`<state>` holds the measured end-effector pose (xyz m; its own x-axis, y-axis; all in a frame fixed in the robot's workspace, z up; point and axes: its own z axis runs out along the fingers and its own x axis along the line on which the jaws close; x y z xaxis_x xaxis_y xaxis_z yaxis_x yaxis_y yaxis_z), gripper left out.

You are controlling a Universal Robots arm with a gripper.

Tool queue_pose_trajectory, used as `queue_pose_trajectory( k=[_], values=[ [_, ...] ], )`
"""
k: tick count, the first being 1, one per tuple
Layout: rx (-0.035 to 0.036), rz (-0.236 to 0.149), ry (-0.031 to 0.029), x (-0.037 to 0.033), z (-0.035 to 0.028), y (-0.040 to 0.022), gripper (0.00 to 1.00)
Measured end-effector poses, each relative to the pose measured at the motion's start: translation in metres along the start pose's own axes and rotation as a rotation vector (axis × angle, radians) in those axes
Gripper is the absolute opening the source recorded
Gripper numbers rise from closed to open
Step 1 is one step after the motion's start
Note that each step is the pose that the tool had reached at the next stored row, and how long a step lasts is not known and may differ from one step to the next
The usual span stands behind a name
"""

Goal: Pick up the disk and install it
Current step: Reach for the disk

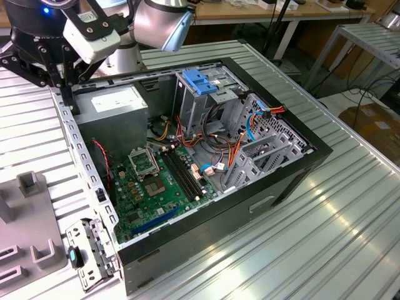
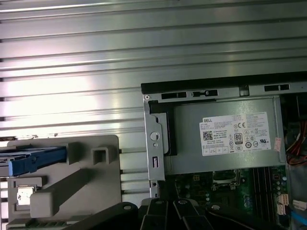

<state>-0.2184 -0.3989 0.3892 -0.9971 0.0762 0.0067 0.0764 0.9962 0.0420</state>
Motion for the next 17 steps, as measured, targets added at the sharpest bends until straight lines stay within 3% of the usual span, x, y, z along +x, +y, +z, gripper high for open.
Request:
queue_pose_trajectory(
  k=[17],
  values=[
    [0.0003,0.000,0.0034,0.0132,0.0005,-0.0010,0.11]
  ],
)
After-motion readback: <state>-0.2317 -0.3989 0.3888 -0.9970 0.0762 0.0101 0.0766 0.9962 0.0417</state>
